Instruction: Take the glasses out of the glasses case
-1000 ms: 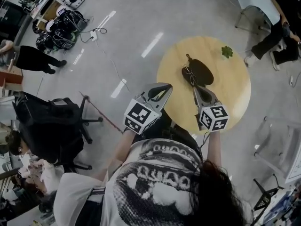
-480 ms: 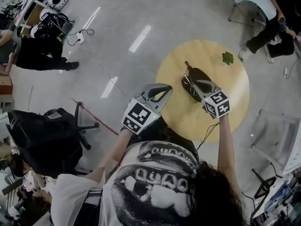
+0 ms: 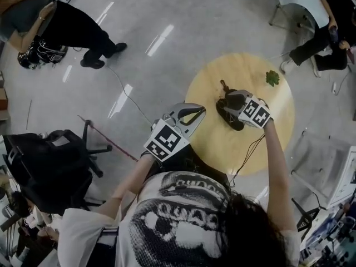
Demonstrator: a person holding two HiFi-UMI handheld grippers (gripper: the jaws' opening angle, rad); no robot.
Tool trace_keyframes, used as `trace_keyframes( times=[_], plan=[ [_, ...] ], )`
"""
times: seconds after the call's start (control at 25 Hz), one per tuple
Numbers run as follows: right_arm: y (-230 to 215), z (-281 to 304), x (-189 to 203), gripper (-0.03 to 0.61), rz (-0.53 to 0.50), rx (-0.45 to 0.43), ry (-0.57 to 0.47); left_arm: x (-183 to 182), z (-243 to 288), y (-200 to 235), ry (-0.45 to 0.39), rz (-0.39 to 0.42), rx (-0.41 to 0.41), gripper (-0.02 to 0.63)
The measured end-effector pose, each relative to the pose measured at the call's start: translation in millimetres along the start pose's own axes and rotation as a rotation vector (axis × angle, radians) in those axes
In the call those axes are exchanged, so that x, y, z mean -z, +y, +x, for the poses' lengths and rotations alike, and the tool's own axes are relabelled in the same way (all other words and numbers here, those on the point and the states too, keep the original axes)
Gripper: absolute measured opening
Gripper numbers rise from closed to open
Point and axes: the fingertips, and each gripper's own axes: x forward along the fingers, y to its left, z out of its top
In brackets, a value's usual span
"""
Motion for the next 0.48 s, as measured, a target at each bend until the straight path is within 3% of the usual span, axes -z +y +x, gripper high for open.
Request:
trace_keyframes(
  times=[0.16, 0.48],
  plan=[
    [-3, 14, 1, 0.27, -0.087, -0.106, 0.094, 9, 1, 12, 0.015, -0.017, -0.006, 0.015],
    [-6, 35, 14, 0.288, -0.246, -0.281, 0.305, 21, -7, 35, 0.031, -0.065, -0.054, 0.015]
  ],
)
